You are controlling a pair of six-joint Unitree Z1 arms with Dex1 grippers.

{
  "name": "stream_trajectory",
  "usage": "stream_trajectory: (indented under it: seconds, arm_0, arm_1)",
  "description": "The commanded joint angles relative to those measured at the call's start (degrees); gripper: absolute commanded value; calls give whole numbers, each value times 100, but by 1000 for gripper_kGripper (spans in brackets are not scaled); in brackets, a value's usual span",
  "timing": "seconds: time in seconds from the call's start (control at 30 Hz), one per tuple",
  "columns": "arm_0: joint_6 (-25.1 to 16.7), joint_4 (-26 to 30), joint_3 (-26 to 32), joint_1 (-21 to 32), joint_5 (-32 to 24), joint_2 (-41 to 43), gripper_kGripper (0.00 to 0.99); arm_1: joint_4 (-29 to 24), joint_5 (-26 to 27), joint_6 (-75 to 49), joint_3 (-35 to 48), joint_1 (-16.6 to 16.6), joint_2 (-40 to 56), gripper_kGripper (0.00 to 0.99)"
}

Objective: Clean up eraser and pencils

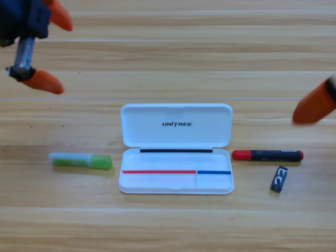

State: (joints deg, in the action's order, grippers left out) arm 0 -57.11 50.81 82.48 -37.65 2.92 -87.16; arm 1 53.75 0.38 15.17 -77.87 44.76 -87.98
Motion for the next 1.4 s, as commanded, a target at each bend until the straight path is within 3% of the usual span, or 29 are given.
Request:
stream_trajectory:
  seconds: [0.03,0.33,0.47,0.7,0.97,1.2,1.4]
  arm_0:
    - [-468,-555,-619,425,411,-266,988]
    - [-609,-792,-1024,583,587,-864,990]
    - [-354,-704,-997,583,535,-1163,990]
    - [173,-72,-558,618,-37,-1875,988]
    - [578,-28,-584,653,-599,-2279,983]
    - [666,-256,-795,671,-599,-2429,983]
    - [630,-678,-1147,768,-599,-2411,983]
  arm_1:
    - [118,-108,628,61,-302,-1327,986]
    - [48,-205,2184,158,-354,-2161,990]
    - [-40,-117,2491,167,-363,-2425,986]
    - [-233,-64,2728,193,-434,-2882,971]
    - [-804,-55,2860,308,-513,-3251,946]
    - [-848,68,2922,299,-513,-3445,877]
    - [-848,331,2913,334,-513,-3541,726]
